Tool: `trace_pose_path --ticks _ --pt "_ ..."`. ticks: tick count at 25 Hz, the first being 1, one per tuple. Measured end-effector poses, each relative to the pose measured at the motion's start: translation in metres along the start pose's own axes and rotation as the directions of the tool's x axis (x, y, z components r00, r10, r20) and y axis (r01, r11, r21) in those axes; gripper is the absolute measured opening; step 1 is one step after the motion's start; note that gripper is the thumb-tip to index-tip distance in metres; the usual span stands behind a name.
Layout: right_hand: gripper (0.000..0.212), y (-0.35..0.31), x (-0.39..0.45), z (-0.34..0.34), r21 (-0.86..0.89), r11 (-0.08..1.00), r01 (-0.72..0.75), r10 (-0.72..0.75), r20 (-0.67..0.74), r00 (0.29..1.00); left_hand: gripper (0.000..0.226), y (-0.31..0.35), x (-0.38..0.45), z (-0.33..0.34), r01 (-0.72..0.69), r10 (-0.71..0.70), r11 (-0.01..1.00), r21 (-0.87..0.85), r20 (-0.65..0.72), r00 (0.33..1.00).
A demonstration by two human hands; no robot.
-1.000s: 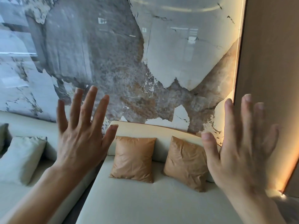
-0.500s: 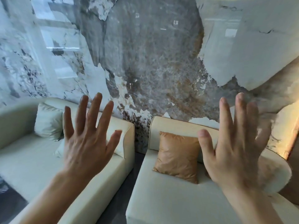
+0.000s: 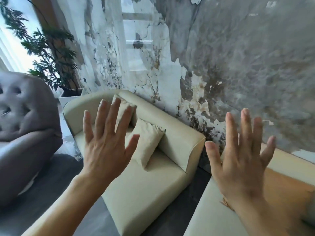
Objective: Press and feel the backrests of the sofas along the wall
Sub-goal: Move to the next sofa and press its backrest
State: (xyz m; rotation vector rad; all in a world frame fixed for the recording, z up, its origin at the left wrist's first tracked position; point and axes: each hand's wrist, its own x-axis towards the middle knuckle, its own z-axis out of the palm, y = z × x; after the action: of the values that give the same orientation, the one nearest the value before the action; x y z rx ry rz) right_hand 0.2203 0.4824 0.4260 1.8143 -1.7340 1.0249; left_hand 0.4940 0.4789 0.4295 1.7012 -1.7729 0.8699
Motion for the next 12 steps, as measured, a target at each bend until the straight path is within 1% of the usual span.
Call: trace_pose_path --ticks 6,9,12 --pt "0.069 -0.037 0.076 0.104 0.051 0.996 0.071 -0.071 -0.005 0.997 0.065 -0.061 0.062 0.065 0.035 -0.038 0.992 0.121 0.025 0.999" --pt "0.069 -0.052 0.104 0.151 0.048 0.998 0.046 -0.046 -0.002 0.999 0.065 -0.085 0.088 0.107 0.031 -0.037 0.993 0.115 0.056 0.998" --pt "0.069 -0.064 0.122 0.192 0.002 0.999 0.036 -0.036 0.012 0.999 0.067 -0.104 0.115 0.155 0.001 -0.007 0.998 0.067 0.087 0.996"
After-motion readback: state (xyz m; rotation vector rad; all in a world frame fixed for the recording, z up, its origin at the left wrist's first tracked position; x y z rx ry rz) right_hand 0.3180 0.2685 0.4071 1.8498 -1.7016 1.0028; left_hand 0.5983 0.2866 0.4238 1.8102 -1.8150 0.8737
